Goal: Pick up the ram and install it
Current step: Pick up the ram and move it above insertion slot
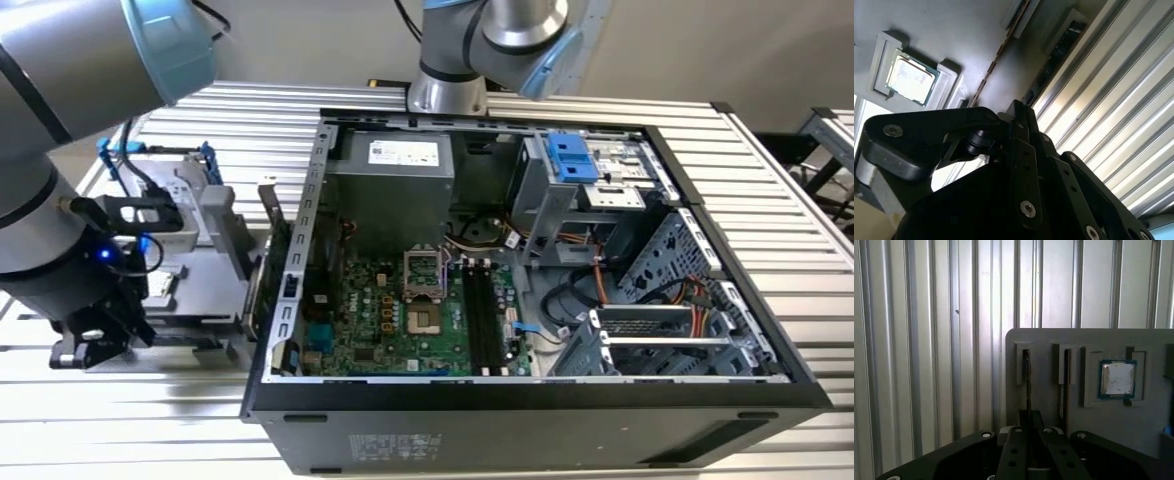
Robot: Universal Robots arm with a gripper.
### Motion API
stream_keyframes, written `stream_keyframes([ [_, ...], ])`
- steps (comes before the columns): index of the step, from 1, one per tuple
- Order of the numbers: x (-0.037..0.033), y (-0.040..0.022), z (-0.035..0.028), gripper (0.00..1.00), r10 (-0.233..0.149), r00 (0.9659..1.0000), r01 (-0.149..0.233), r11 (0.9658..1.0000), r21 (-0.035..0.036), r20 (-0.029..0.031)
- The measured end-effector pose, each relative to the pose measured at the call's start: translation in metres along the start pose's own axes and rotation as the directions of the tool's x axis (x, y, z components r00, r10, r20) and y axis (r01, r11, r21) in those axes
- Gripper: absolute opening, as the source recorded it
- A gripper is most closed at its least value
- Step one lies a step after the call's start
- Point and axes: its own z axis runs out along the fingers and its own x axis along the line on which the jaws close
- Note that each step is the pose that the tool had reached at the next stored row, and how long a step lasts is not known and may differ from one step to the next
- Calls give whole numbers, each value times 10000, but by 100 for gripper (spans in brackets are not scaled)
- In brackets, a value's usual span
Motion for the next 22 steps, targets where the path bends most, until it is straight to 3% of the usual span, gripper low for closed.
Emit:
stream_keyframes([
  [13,-31,1,-265,0,0,10000,0,10000,13,-2],
  [18,-41,1,-423,0,-1,10000,1,10000,13,-2],
  [22,-50,2,-591,0,-1,10000,1,10000,14,-2],
])
